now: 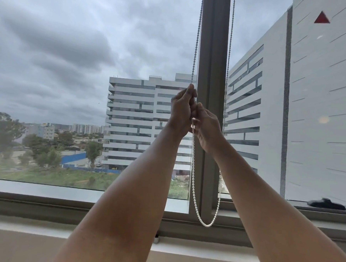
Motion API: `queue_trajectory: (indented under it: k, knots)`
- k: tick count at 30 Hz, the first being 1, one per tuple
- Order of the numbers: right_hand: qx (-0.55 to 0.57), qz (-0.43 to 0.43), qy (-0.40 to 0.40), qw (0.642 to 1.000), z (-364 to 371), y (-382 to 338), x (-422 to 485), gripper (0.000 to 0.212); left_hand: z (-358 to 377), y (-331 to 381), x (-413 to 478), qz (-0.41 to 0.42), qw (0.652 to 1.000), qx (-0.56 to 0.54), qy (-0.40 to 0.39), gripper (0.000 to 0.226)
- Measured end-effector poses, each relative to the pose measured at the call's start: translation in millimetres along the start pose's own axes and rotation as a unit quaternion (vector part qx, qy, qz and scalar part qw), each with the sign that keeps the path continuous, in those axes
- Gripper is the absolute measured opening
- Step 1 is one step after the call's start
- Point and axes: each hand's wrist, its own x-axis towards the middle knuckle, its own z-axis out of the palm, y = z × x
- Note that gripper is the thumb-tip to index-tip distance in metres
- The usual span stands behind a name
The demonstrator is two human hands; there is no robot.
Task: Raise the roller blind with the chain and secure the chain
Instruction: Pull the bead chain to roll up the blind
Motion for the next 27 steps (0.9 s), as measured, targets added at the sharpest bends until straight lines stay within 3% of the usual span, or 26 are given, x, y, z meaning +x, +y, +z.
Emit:
queue_trajectory:
  k: [12,27]
  knots:
    - [-0.059,0.002,-0.004,0.998,0,10,-12,0.037,-5,-4,-10,0.014,0.999,0.041,0.025,0.032]
    - [-0.225,0.059,-0.024,0.972,-52,104,-82,0.028,-60,-72,-75,-0.075,0.996,0.041,0.003,0.03]
